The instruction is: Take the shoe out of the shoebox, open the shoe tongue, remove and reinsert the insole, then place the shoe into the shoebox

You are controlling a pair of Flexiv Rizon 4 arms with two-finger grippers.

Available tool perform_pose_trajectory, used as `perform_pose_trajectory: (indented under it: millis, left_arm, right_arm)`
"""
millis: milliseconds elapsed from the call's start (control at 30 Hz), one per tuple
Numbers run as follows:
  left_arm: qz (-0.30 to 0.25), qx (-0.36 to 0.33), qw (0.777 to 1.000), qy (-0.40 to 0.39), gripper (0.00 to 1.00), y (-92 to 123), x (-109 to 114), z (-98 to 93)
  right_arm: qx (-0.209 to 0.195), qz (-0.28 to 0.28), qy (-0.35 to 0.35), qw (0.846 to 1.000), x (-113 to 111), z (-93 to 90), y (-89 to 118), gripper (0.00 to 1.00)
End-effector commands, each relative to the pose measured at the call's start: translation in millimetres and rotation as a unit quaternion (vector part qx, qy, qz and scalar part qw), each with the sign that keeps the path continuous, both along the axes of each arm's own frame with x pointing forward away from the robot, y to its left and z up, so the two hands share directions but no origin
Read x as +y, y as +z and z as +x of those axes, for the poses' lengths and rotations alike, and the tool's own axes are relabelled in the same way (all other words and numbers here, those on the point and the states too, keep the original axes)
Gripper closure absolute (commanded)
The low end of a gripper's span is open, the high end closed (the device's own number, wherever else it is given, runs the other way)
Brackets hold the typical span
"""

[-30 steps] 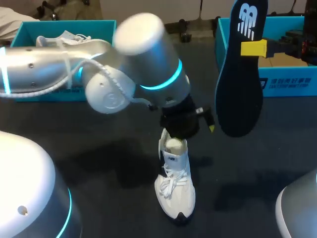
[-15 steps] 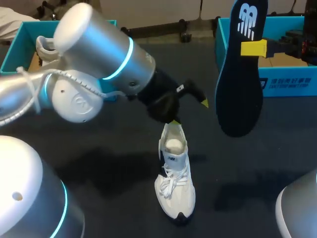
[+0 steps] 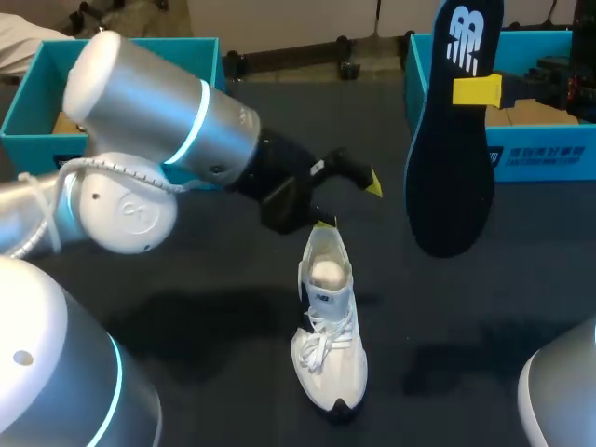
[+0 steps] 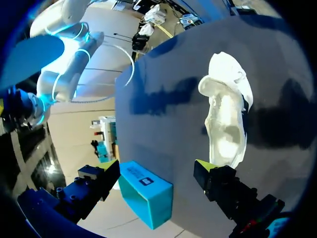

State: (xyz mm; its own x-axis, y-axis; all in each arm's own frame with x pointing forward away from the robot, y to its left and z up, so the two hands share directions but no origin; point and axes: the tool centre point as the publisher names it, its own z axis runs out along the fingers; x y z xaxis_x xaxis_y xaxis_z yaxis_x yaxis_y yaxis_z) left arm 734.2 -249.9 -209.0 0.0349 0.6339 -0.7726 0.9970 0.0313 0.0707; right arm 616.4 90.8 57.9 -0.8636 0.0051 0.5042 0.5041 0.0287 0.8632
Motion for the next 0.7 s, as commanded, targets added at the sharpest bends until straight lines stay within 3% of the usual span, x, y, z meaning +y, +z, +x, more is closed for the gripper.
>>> perform_pose_trajectory:
  millis: [33, 467, 700]
  left_arm:
    - [-0.124, -0.024, 0.992, -0.031, 0.00, 2.9, 26.3, -5.3]
    - [-0.228, -0.049, 0.972, -0.038, 0.00, 34.1, 45.9, -4.4]
    - [-0.248, -0.059, 0.967, -0.028, 0.00, 50.2, 47.8, 3.9]
  right_arm:
    - [0.000, -0.001, 0.002, 1.000, 2.1, 2.8, -0.3, 1.00]
    - [0.000, -0.001, 0.002, 1.000, 2.1, 2.8, -0.3, 1.00]
    - [0.000, -0.001, 0.002, 1.000, 2.1, 2.8, -0.3, 1.00]
